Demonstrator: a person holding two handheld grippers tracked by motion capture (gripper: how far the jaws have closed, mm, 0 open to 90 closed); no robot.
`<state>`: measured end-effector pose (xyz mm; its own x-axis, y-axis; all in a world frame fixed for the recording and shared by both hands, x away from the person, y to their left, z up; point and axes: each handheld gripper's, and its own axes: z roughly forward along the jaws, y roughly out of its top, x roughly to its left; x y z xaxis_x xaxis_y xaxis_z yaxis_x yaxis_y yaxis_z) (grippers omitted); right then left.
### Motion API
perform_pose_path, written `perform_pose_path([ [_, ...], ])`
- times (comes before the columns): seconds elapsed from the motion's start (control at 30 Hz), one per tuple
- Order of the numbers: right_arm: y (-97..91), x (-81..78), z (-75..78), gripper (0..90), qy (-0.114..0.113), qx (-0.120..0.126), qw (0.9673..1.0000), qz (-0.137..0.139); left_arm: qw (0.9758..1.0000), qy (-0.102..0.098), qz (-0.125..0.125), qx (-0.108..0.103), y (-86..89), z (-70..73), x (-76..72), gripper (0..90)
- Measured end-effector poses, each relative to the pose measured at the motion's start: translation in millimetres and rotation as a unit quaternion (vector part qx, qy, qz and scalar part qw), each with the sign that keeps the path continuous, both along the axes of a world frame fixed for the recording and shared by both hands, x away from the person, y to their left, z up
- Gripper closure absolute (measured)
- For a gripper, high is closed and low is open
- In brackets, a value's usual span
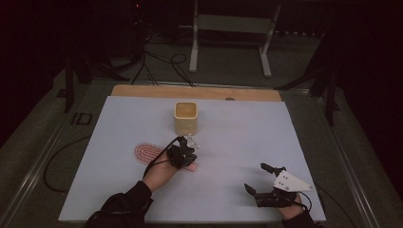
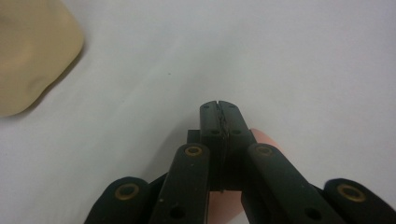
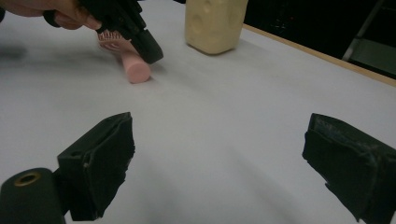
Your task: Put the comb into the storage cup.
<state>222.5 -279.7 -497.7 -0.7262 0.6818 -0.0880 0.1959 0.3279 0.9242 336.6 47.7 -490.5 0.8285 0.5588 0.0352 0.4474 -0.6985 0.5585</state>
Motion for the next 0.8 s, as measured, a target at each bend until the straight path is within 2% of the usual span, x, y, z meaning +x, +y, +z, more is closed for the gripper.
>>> perform_pose_path([
  [0.33, 0.2, 0.3, -0.3, 8.5, 0.0, -0.001, 1.0, 0.0, 0.9999, 0.0, -0.013, 0.0, 2.3, 3.0, -19.9, 90.0],
  [0.5, 0.1, 0.4, -0.2, 8.5, 0.0, 0.0, 1.0, 0.001, 0.9999, 0.002, -0.017, 0.0, 8.8, 6.5, -29.4, 90.0],
  [0.8, 0.6, 0.1, 0.0, 8.5, 0.0, -0.001, 1.0, 0.0, 0.9998, 0.006, -0.021, 0.001, 17.9, 9.2, -40.0, 90.0],
])
